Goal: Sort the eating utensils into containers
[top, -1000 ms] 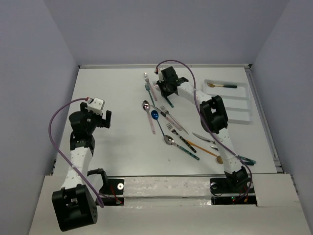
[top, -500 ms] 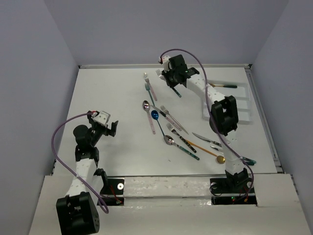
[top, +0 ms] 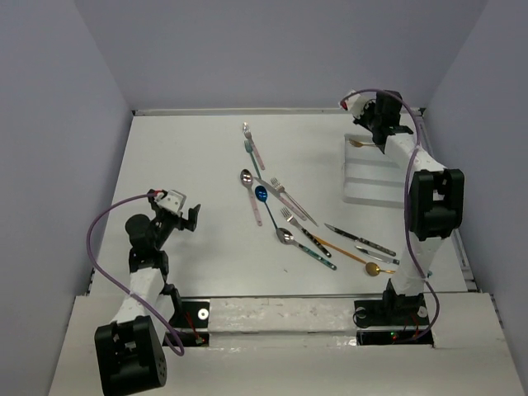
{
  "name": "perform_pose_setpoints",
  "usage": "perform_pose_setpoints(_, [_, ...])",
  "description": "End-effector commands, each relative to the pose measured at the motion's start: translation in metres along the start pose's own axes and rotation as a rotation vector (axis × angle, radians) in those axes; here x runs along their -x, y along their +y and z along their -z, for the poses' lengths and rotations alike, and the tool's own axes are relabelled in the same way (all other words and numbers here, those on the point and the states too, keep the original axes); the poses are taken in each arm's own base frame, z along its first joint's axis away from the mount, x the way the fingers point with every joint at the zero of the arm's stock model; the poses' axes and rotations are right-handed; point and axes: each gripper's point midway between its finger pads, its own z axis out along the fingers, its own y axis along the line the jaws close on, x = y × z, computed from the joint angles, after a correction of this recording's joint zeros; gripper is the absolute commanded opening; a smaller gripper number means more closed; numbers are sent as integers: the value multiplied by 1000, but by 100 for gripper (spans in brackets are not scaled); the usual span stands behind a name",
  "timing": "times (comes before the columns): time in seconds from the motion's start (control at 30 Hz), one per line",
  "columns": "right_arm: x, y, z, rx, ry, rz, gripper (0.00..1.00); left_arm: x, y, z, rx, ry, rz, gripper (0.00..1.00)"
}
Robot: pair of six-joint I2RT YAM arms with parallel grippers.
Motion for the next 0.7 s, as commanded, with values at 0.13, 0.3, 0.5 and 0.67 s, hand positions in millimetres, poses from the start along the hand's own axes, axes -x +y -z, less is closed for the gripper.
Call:
perform_pose_setpoints(0.13, [-8, -25, 4, -58, -162, 298, 0, 15, 8, -4, 16, -50, -27, 99])
perform_pose_setpoints(0.3, [-37, 20, 10, 170, -223, 414, 0, 12, 11, -6, 22, -38, -17, 99])
perform_pose_setpoints(0.5, [-77, 28, -6, 244, -124, 512, 0, 11, 15, -7, 30, -31, -5, 99])
perform_pose_setpoints(0.67, [-86, 37, -18, 268, -112, 523, 0, 10, 16, -8, 31, -24, 1, 99])
